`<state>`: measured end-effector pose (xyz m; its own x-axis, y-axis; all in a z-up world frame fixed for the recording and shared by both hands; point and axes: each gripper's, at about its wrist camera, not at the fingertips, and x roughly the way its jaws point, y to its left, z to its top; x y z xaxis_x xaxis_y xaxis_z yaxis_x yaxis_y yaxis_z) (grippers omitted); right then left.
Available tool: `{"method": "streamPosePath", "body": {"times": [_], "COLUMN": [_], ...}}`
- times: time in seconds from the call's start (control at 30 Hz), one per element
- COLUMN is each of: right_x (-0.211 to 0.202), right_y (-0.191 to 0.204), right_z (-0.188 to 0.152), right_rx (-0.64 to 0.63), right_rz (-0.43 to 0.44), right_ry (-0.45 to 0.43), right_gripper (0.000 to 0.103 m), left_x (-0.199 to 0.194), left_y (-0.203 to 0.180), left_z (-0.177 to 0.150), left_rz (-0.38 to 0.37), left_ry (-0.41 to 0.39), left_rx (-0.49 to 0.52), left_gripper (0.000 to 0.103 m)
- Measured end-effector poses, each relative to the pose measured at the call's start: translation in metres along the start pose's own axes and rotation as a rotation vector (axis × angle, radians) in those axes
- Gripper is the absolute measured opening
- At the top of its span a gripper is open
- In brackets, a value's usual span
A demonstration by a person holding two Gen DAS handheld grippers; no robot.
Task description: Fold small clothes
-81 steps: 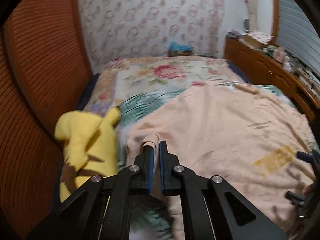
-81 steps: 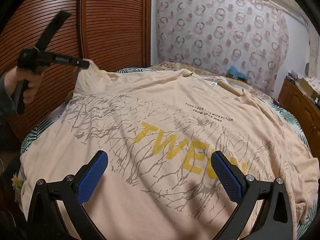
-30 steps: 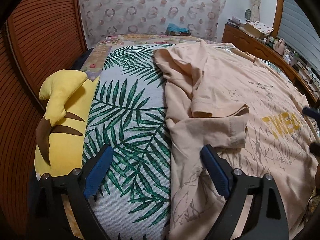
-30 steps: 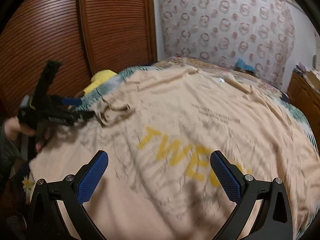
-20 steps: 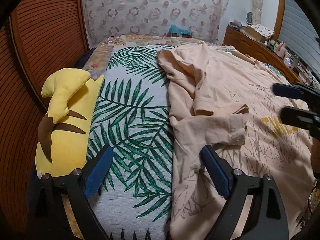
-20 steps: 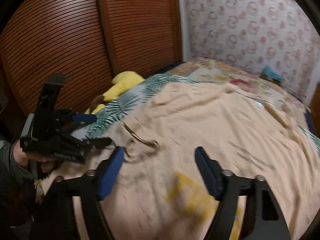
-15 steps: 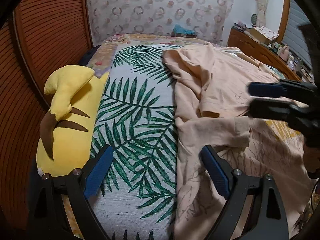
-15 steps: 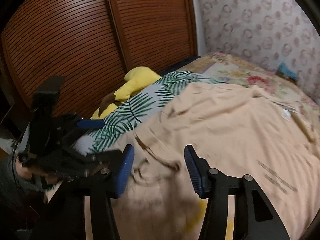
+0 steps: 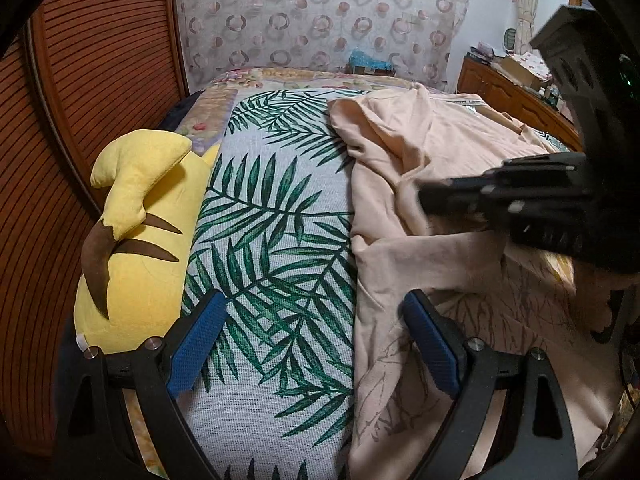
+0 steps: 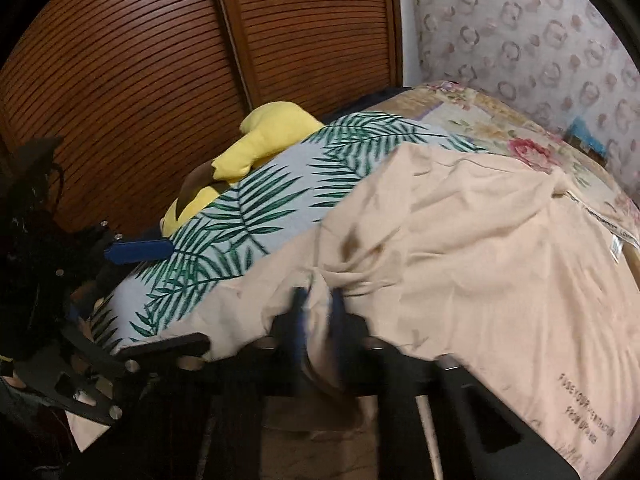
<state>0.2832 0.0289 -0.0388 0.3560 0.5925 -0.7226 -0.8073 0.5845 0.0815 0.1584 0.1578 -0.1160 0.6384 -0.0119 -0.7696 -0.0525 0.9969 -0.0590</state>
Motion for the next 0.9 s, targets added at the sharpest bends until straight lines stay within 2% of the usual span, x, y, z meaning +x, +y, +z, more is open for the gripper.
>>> {"method": "streamPosePath", "body": {"times": [0.1, 0.2, 0.3, 0.4, 0.5, 0.6, 0.67, 0.7, 0.8, 0.9], "right_x": [-0.026, -0.052, -0.066, -0.069, -0.065, -0.059, -0.055, -0.051, -0.042, -0.026], "right_y": [-0.021, -0.041, -0.064, -0.075, -0.078, -0.067, -0.063, -0.059, -0.058, -0.062], "right_z": [-0.005, -0.015, -0.03, -0.036, -0.037, -0.035, -0.035, -0.036, -0.039, -0.042], "right_rx": [0.058, 0.107, 0.172, 0.174, 0.2, 0.213, 0.203, 0.187, 0.142, 0.109], "right_rz": [-0.009, -0.054, -0.096, -0.205, -0.239, -0.175, -0.134, -0.124, -0.101, -0.089], "right_ry": [-0.063, -0.114, -0.108, -0.114, -0.119, -0.128, -0.119, -0.116, -0.087, -0.034], "right_gripper": [0.003, 0.003, 0.003, 0.003, 0.004, 0.019, 0.039, 0.042, 0.043, 0.043], "left_x": [0.0, 0.0, 0.0, 0.0, -0.001, -0.005, -0.015, -0.023, -0.032, -0.035], "left_y": [0.0, 0.0, 0.0, 0.0, 0.0, 0.001, 0.001, 0.0, -0.006, -0.016], "left_z": [0.0, 0.0, 0.0, 0.0, 0.0, 0.0, 0.001, 0.001, 0.003, 0.011], "left_rz": [0.0, 0.0, 0.001, 0.0, 0.002, 0.008, 0.011, -0.004, -0.048, -0.05], "left_ry": [0.0, 0.0, 0.0, 0.0, -0.001, -0.017, -0.066, -0.098, -0.104, -0.111], "left_rx": [0.0, 0.0, 0.001, 0.0, -0.001, -0.011, -0.014, -0.019, -0.021, 0.003], "left_gripper": [0.091, 0.091, 0.091, 0.091, 0.091, 0.091, 0.091, 0.091, 0.091, 0.091]}}
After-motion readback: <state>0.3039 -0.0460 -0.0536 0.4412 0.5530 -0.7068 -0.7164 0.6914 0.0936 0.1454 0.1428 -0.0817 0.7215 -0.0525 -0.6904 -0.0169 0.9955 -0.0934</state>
